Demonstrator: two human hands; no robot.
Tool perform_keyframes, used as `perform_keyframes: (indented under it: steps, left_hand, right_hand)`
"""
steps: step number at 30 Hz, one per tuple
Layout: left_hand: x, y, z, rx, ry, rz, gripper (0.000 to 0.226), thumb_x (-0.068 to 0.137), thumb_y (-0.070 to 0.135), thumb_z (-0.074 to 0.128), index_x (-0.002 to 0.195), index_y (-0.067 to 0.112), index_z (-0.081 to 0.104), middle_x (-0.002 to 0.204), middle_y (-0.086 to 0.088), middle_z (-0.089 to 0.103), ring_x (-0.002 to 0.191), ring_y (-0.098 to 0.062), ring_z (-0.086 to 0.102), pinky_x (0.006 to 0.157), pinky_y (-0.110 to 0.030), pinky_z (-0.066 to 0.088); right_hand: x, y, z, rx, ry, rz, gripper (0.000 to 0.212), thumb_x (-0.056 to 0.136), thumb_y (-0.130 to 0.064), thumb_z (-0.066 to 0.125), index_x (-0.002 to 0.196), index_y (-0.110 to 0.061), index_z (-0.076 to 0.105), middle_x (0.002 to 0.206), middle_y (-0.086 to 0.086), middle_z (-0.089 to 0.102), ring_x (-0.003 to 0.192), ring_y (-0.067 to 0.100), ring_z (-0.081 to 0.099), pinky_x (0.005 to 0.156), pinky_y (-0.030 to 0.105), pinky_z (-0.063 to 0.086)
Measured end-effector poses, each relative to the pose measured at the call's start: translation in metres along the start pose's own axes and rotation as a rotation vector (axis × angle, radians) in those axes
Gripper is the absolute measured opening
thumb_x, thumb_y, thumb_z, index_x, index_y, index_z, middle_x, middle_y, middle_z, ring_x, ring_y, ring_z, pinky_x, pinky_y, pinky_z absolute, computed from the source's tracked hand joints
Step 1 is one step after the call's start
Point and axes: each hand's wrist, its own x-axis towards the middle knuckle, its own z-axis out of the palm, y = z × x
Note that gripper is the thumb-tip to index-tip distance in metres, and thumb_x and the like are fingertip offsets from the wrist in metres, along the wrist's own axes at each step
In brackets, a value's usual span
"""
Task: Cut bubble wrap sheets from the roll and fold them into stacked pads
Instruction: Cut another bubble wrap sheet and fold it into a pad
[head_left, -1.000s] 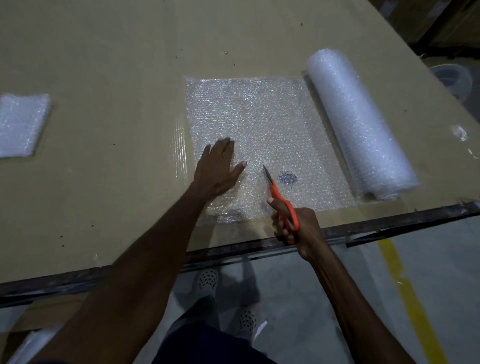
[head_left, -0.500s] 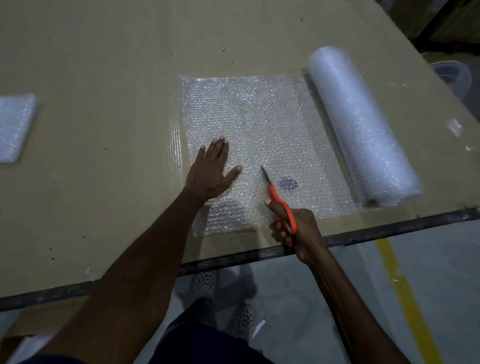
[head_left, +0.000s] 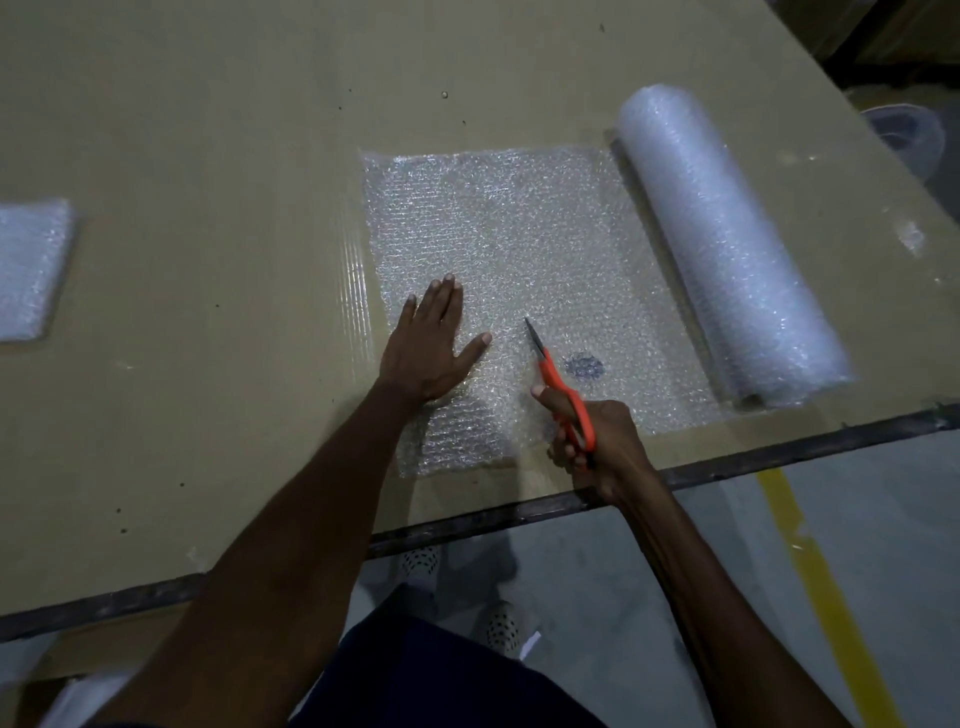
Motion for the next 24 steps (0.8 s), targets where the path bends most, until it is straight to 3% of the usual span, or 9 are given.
perform_keyframes:
  steps: [7,16,20,24]
  left_hand:
    - [0.0,-0.001,0.001,-0.01,-0.001,0.005,0.086,0.1,0.066,0.023,0.159,0.006,0.008,0.167,-0.01,0.001,0.154,-0.021,-0.001,0.125,-0.046,0.003]
    - [0.001,-0.002,0.002,-0.007,-0.015,-0.005,0.089,0.096,0.069,0.018,0.159,0.007,0.006,0.167,-0.009,-0.002,0.154,-0.021,-0.003,0.124,-0.048,0.001]
    - [0.007,-0.003,-0.003,0.108,-0.036,-0.017,0.094,0.093,0.072,0.013,0.159,0.005,0.003,0.167,-0.012,-0.004,0.154,-0.024,-0.006,0.123,-0.051,-0.007]
    - [0.027,-0.015,-0.016,0.113,0.003,0.022,0.092,0.096,0.071,0.015,0.159,0.004,0.004,0.167,-0.013,-0.002,0.154,-0.025,-0.005,0.123,-0.051,-0.006]
  right_hand:
    - [-0.001,-0.002,0.0,0.015,-0.007,0.019,0.041,0.076,-0.035,0.089,0.062,-0.009,0.061,0.055,0.009,0.05,0.038,0.014,0.041,0.038,0.018,0.025]
    - [0.005,-0.009,0.008,-0.034,0.054,0.002,0.044,0.071,-0.038,0.092,0.082,-0.002,0.07,0.055,0.009,0.054,0.037,0.014,0.042,0.04,0.019,0.028]
    - [0.004,-0.013,0.013,-0.026,0.087,0.002,0.039,0.075,-0.035,0.09,0.076,-0.003,0.067,0.055,0.008,0.053,0.037,0.013,0.041,0.037,0.019,0.03]
    - [0.006,-0.015,0.016,-0.029,0.096,0.002,0.038,0.075,-0.031,0.089,0.069,-0.005,0.063,0.049,0.006,0.051,0.034,0.012,0.039,0.036,0.018,0.028]
